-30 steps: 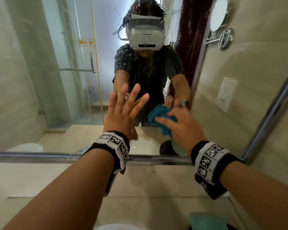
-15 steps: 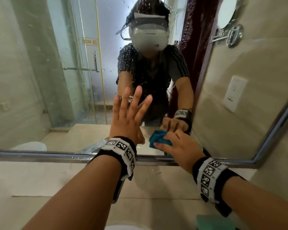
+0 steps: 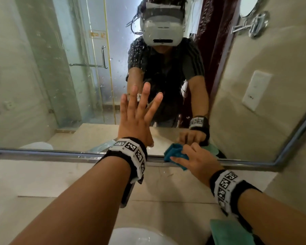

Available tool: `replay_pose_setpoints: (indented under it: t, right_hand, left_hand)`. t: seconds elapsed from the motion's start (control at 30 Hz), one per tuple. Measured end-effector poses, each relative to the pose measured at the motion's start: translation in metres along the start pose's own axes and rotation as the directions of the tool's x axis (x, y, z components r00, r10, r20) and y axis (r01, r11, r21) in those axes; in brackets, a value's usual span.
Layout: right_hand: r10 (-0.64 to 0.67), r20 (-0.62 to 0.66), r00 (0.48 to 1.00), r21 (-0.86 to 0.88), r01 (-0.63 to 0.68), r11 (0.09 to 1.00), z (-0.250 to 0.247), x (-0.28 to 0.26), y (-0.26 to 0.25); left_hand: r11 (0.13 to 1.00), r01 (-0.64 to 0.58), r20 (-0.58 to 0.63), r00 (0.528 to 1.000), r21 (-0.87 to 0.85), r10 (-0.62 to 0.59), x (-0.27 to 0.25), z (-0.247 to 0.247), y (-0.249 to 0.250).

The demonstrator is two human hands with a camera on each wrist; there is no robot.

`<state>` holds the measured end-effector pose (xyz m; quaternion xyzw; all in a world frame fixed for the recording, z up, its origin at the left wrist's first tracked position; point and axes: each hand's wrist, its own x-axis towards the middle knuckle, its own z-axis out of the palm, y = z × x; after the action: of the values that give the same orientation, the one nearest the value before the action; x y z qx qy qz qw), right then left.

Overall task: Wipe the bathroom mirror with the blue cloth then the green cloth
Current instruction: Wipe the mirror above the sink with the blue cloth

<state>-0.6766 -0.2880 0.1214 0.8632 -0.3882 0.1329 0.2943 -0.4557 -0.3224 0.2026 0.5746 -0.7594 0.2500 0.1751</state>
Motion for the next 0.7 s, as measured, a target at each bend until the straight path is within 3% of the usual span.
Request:
replay_pose_setpoints:
  t: [0.07,0.13,0.2,0.3,0.33,0.37,0.4,0.47,0.57,0.63,0.7]
  right_hand:
    - [-0.007,0.005,1.000,0.002,0.007,1.000,-0.012,-0.008,0.014]
    - [0.163,-0.023,0.986,0.094,-0.160,0.983,-0.034,0.003,0.023]
    - [0.384,-0.087,0.919,0.144,-0.370,0.918,-0.059,0.024,0.035]
    - [0.500,-0.372,0.782,0.215,-0.451,0.866,-0.096,0.052,0.053]
    - [0.544,-0.410,0.732,0.273,-0.470,0.839,-0.105,0.060,0.059]
    - [0.546,-0.427,0.721,0.271,-0.474,0.838,-0.105,0.065,0.063]
    - [0.532,-0.425,0.733,0.272,-0.457,0.847,-0.107,0.070,0.064]
    - [0.418,-0.340,0.843,0.133,-0.397,0.908,-0.087,0.063,0.055]
    - [0.279,-0.105,0.954,0.091,-0.271,0.958,-0.062,0.035,0.033]
    - [0.160,-0.071,0.985,0.066,-0.155,0.986,-0.056,0.017,0.034]
    - [0.265,-0.065,0.962,0.130,-0.255,0.958,-0.066,0.019,0.048]
  left_hand:
    - [1.000,0.009,0.011,1.000,0.000,-0.009,-0.001,-0.001,0.001]
    - [1.000,0.015,0.020,1.000,0.001,-0.015,-0.001,-0.003,0.001]
    - [1.000,0.016,0.025,1.000,0.001,-0.016,-0.001,-0.003,0.003]
    - [1.000,0.009,-0.001,1.000,-0.007,-0.009,-0.002,-0.003,0.004]
    - [1.000,0.003,-0.013,1.000,-0.012,-0.003,-0.001,-0.002,0.004]
    - [1.000,-0.003,-0.026,1.000,-0.015,0.003,-0.001,-0.001,0.004]
    - [1.000,-0.008,-0.042,0.999,-0.015,0.007,-0.001,0.000,0.004]
    - [1.000,-0.017,-0.084,0.996,-0.012,0.015,-0.002,0.001,0.004]
    - [0.999,-0.033,-0.139,0.990,0.005,0.033,0.002,-0.003,0.006]
    - [0.999,-0.041,-0.161,0.986,0.018,0.043,0.012,-0.016,0.008]
    - [0.999,-0.045,-0.174,0.984,0.013,0.046,0.026,-0.033,0.011]
